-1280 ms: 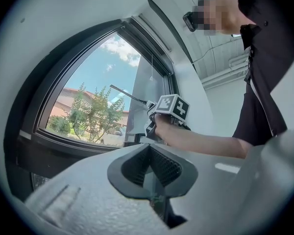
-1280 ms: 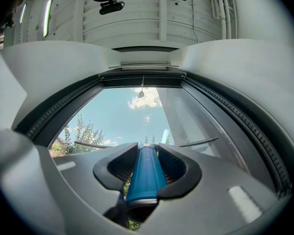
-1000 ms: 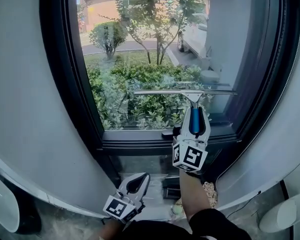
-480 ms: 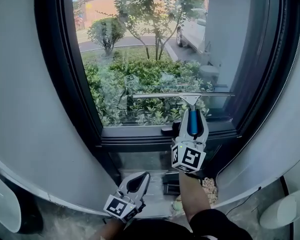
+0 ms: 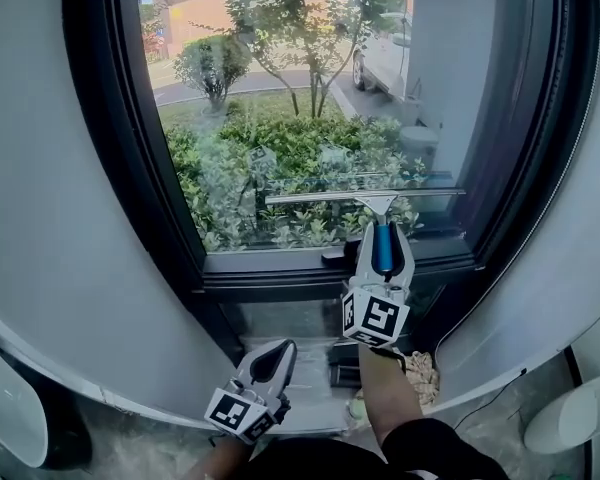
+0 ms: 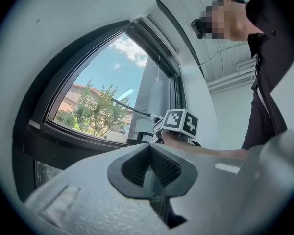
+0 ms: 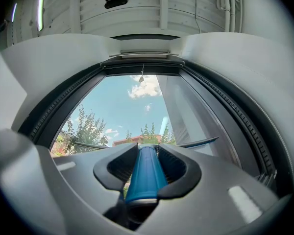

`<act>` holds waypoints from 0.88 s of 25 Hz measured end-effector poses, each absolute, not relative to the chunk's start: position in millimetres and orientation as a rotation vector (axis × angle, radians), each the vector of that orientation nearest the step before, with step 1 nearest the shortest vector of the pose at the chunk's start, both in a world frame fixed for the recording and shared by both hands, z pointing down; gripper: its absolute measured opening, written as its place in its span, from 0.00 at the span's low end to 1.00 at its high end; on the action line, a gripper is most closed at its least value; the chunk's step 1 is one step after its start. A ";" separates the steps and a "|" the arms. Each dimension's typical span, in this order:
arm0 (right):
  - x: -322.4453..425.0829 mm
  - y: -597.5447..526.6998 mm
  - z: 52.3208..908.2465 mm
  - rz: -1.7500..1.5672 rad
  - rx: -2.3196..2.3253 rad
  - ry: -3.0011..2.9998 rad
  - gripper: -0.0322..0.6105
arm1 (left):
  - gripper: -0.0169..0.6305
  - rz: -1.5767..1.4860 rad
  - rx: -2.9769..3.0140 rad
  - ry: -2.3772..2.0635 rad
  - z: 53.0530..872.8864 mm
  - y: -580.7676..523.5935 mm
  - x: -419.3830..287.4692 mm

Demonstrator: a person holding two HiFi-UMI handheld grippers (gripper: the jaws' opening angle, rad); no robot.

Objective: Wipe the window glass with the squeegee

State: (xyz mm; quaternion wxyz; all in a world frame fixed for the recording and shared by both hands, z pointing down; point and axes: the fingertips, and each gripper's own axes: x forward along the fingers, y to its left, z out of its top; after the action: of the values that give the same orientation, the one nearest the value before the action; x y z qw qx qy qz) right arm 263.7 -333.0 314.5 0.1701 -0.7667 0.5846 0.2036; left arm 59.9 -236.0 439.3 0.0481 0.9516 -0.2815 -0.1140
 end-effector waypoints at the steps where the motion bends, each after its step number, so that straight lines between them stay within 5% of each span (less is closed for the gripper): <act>1: 263.3 -332.9 316.4 0.576 -2.179 1.664 0.26 | 0.03 -0.344 2.901 -0.862 440.0 -235.9 59.6; 22: 263.4 -333.4 347.9 0.511 -2.230 1.681 0.26 | 0.03 -0.325 2.877 -0.855 450.7 -232.4 65.0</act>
State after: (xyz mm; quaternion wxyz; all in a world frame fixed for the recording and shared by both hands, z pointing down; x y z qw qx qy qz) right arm 263.4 -333.4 347.9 0.1506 -0.7765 0.5853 0.1780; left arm 65.0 -232.4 450.7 0.0615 0.9512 -0.2827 -0.1073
